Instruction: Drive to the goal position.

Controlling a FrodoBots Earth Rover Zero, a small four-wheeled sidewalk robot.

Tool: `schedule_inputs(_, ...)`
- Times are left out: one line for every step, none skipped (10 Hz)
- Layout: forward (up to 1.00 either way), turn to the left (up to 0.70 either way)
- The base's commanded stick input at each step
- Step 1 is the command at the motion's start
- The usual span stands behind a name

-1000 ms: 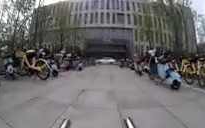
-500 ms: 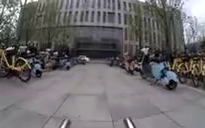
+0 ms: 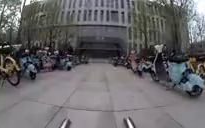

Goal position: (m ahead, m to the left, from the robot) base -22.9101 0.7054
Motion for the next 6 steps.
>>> schedule_inputs(1.00, 0.00)
schedule_inputs(1.00, 0.00)
schedule_inputs(1.00, 0.00)
schedule_inputs(1.00, 0.00)
schedule_inputs(0.88, 0.00)
schedule_inputs(0.00, 0.00)
